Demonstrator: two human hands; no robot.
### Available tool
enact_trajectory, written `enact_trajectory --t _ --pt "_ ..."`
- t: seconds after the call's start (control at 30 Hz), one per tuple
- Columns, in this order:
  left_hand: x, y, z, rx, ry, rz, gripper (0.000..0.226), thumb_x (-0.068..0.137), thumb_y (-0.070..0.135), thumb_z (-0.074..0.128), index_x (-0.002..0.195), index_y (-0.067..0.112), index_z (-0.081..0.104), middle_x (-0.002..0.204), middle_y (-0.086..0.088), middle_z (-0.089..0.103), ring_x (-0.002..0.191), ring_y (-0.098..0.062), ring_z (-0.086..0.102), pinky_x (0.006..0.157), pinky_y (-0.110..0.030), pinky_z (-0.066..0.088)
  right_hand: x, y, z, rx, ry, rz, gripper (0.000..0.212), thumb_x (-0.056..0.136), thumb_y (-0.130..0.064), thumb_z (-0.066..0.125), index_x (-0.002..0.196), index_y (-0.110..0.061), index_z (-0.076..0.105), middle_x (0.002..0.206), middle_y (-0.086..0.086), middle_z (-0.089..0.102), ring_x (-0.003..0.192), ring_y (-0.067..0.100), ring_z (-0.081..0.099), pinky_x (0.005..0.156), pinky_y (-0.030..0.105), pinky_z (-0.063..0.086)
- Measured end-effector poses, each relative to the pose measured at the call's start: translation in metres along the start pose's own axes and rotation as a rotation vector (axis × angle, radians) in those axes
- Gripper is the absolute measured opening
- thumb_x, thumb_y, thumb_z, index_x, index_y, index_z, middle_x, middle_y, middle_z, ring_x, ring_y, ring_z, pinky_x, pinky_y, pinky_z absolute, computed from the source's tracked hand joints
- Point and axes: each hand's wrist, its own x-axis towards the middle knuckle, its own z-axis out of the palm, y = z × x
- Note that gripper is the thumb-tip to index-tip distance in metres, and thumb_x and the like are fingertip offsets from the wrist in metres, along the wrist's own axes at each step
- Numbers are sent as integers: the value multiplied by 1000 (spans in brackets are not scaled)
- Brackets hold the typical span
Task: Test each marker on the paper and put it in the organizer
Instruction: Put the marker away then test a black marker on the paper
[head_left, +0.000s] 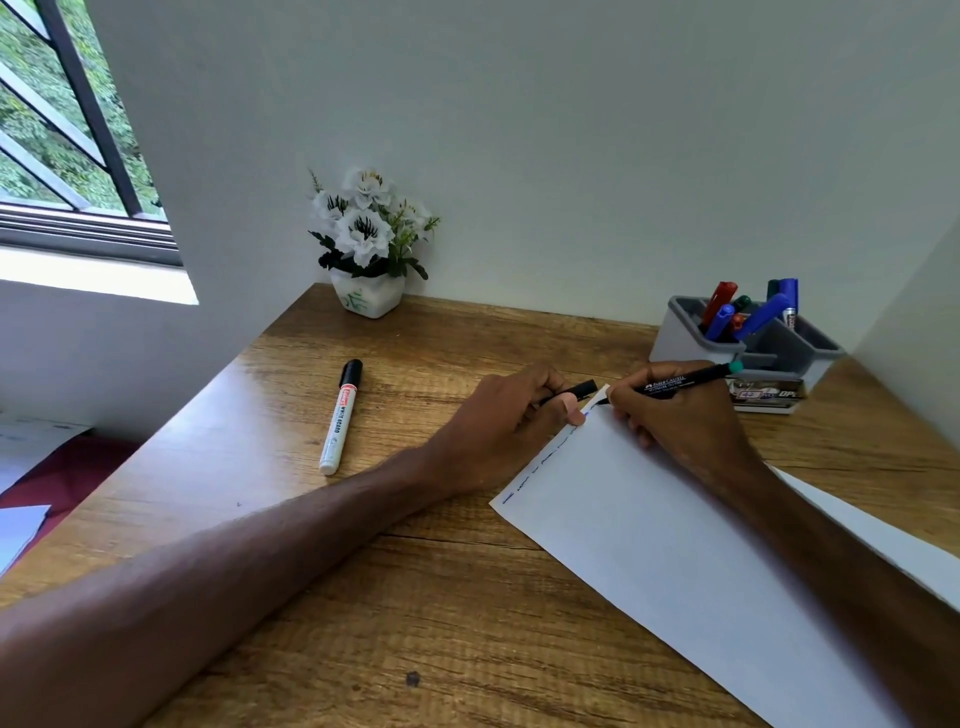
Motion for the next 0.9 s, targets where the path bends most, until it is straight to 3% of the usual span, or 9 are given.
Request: enact_trajectory --t 0.63,0.7,0.77,0.83,0.9 --pt "-1 4 -1 20 -1 -31 21 106 30 54 112 13 66 106 7 78 71 10 60 57 -9 38 2 4 2 59 47 22 14 88 -5 72 77 -11 77 68 12 72 52 29 63 54 37 55" --pt "-1 4 -1 28 -2 -32 25 106 37 51 111 17 65 106 7 78 74 1 63 58 -15 41 -1 0 1 107 71 5 12 91 -5 71 83 -9 77 73 10 73 56 24 64 53 36 57" --pt "-2 4 0 25 26 -30 26 107 40 48 110 19 63 104 3 78 77 -9 67 61 -30 50 -5 -6 0 168 72 -16 9 94 -7 70 91 -10 78 79 8 74 64 17 66 52 33 59" --pt "-3 4 -1 7 75 -34 21 109 36 47 110 21 61 104 -1 77 87 -21 71 72 -48 56 -7 -11 -2 251 70 -33 10 95 -9 70 100 -13 78 86 11 75 73 16 70 57 30 61" --pt "-4 4 -3 -20 119 -42 15 109 34 46 111 25 58 105 -4 76 92 -31 72 76 -55 56 -7 -15 -5 332 62 -58 15 97 -9 68 108 -13 76 91 15 76 79 19 73 60 30 63"
